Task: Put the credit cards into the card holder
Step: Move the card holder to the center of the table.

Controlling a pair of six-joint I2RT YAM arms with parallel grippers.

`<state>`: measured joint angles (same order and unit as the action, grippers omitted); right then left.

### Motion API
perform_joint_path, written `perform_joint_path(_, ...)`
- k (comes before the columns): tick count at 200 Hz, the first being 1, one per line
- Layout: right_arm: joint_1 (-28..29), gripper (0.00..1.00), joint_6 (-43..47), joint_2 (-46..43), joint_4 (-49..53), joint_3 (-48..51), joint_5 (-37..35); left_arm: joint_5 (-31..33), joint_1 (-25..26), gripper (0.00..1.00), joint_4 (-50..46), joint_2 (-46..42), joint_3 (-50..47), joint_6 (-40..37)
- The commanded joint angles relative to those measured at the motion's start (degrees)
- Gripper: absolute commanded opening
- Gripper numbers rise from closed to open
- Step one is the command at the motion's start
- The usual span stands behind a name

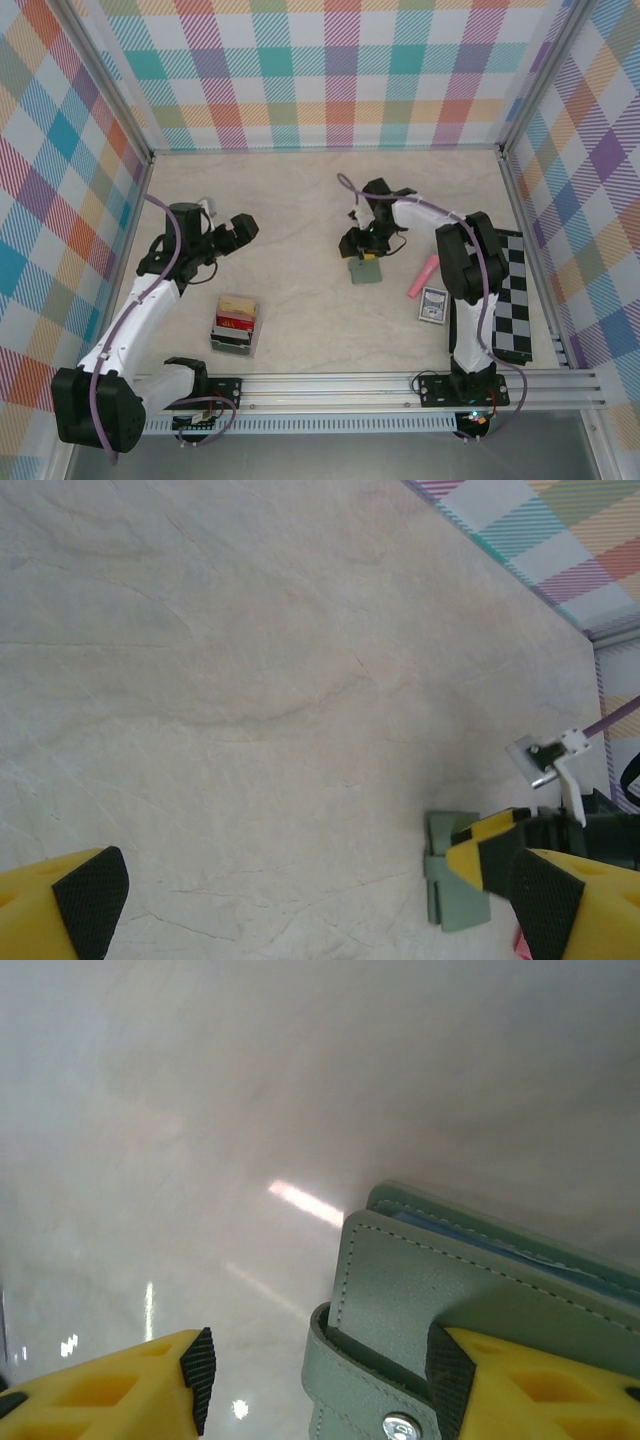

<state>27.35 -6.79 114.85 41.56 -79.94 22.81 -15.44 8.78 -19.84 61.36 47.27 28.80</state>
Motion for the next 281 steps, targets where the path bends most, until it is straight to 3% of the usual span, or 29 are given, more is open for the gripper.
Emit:
perform_joint_path(1, 2.92, 0.61, 7.19, -4.59, 4.69, 4.97, 4.29, -1.33, 1.04, 1.00, -1.41, 0.18, 0.47, -1.29)
perform_joint_path(32, 3.31, 0.50, 2.71, -12.80, 2.78, 7.93, 1.21, -2.05, 3.11, 1.00, -1.28, 3.04, 2.08, -1.59)
perform_joint_path(47, 3.24, 0.36, -4.48, -13.93, 0.51, 9.60, -2.64, -1.80, 4.08, 1.00, -1.38, 4.49, 2.93, -1.70)
perform_joint_path(66, 3.39, 0.34, -12.28, -12.38, 0.57, 10.11, -8.11, -1.11, 5.14, 1.00, -1.43, 6.05, 3.95, -1.54)
perform_joint_path(104, 5.22, 0.33, -19.25, -11.52, -3.91, 12.64, -8.38, 0.27, 6.43, 1.00, -3.19, 7.85, 5.22, -1.43)
perform_joint_path(141, 7.01, 0.33, -17.64, -4.98, -2.70, 8.85, -9.97, 0.41, 6.69, 1.00, -4.14, 8.10, 5.56, -1.72)
perform_joint_path(183, 12.38, 0.34, -3.86, 0.67, -1.84, 0.73, -2.71, 2.44, 6.78, 1.00, -6.21, 7.19, 5.78, -2.31)
perform_joint_path(202, 13.86, 0.34, -2.40, 0.87, 0.16, -2.04, -3.46, 2.54, 6.78, 1.00, -6.71, 7.01, 5.78, -2.42)
perform_joint_path(218, 13.90, 0.34, -2.27, -2.49, -2.10, 0.12, -3.17, 1.75, 6.78, 1.00, -6.56, 6.76, 5.48, -2.30)
perform_joint_path(243, 13.82, 0.33, -7.25, -10.15, -3.27, 4.50, -8.90, 0.15, 6.95, 0.99, -5.84, 7.36, 5.20, -2.32)
perform_joint_path(281, 14.34, 0.22, -20.48, -20.47, -15.86, 19.58, -3.81, -3.10, 8.84, 0.90, -6.42, 13.60, 8.81, -3.96)
